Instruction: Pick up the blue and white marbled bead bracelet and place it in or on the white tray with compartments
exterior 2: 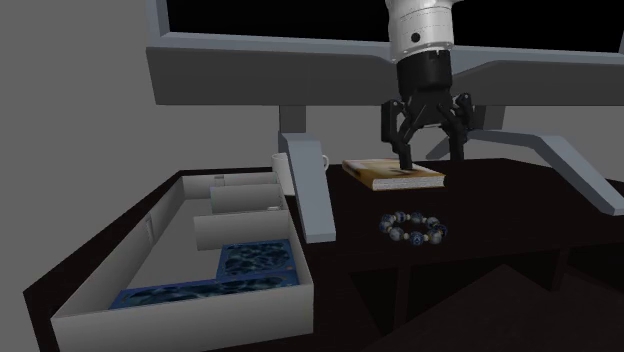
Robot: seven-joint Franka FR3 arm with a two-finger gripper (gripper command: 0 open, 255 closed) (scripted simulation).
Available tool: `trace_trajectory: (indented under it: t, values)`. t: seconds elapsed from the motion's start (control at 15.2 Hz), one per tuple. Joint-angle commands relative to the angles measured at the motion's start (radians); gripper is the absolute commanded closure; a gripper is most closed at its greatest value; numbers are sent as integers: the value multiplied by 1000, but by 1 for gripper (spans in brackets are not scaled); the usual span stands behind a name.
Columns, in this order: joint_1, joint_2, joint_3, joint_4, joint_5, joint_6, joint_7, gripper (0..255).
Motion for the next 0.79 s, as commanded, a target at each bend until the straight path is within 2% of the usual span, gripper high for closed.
trace_trajectory:
  t: [0.0,0.59,0.73]
  values:
    - [-1,51,12,-35,13,63,28,0]
    - [4,149,30,-126,30,233,54,0]
    - [4,154,30,-131,31,243,54,0]
